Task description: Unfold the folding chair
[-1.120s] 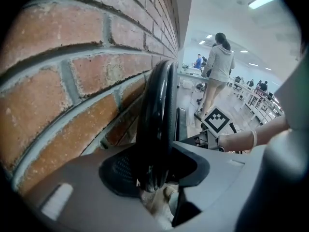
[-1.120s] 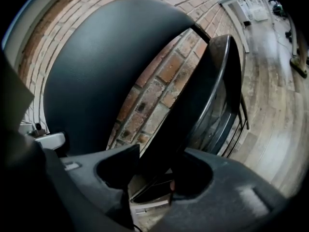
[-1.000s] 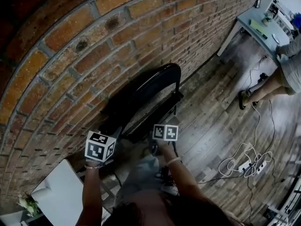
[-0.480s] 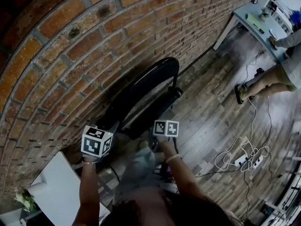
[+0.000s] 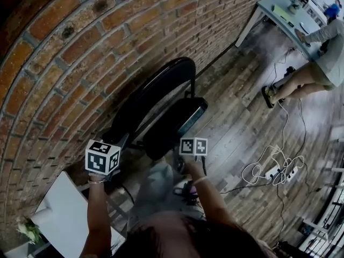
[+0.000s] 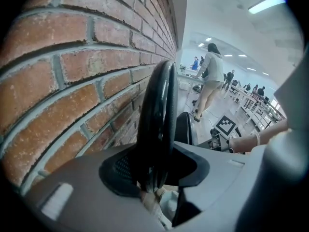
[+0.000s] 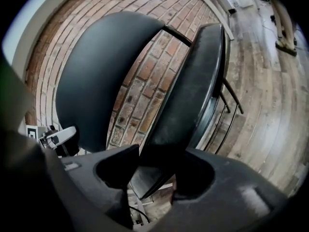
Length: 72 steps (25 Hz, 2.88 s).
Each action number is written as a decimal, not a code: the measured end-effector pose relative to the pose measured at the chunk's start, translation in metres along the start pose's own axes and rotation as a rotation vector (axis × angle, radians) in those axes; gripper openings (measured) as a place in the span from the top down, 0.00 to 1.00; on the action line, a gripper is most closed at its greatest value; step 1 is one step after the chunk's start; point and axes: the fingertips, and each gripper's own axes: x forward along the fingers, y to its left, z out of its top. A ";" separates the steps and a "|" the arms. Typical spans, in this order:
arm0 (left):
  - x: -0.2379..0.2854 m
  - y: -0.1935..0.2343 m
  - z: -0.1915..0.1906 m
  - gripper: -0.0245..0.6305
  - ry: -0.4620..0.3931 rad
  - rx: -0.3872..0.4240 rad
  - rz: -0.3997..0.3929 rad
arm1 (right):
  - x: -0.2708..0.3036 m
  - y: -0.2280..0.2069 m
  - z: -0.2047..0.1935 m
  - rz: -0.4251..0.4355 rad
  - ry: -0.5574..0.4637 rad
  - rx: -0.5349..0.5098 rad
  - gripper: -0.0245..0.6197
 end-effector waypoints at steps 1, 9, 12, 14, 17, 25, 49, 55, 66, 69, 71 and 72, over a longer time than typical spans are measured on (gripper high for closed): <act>0.000 -0.001 -0.001 0.72 0.000 -0.001 -0.001 | -0.002 -0.003 -0.002 0.002 0.002 0.004 0.64; 0.002 -0.008 -0.005 0.71 0.003 -0.009 -0.004 | -0.016 -0.019 -0.015 0.005 0.010 0.027 0.64; 0.003 -0.010 -0.007 0.71 0.004 -0.012 -0.005 | -0.020 -0.025 -0.020 0.007 0.009 0.035 0.64; 0.003 -0.012 -0.008 0.71 0.004 -0.014 -0.007 | -0.024 -0.030 -0.022 0.007 0.011 0.037 0.63; 0.004 -0.014 -0.010 0.71 0.005 -0.018 -0.008 | -0.030 -0.037 -0.030 0.005 0.024 0.056 0.63; 0.007 -0.018 -0.013 0.71 0.005 -0.030 -0.004 | -0.042 -0.057 -0.041 0.012 0.026 0.095 0.63; 0.019 -0.017 -0.027 0.70 0.001 -0.062 -0.015 | -0.064 -0.109 -0.078 0.041 0.032 0.164 0.63; 0.023 -0.013 -0.028 0.70 -0.003 -0.073 -0.006 | -0.068 -0.121 -0.084 0.065 0.038 0.164 0.63; 0.027 -0.017 -0.034 0.70 -0.007 -0.081 -0.002 | -0.076 -0.140 -0.098 0.087 0.044 0.166 0.63; 0.027 -0.020 -0.036 0.70 -0.013 -0.082 -0.002 | -0.077 -0.145 -0.101 0.095 0.050 0.163 0.63; 0.028 -0.021 -0.037 0.70 -0.018 -0.082 -0.001 | -0.078 -0.148 -0.103 0.100 0.055 0.166 0.63; 0.029 -0.021 -0.038 0.69 -0.019 -0.083 -0.003 | -0.079 -0.149 -0.105 0.101 0.055 0.167 0.63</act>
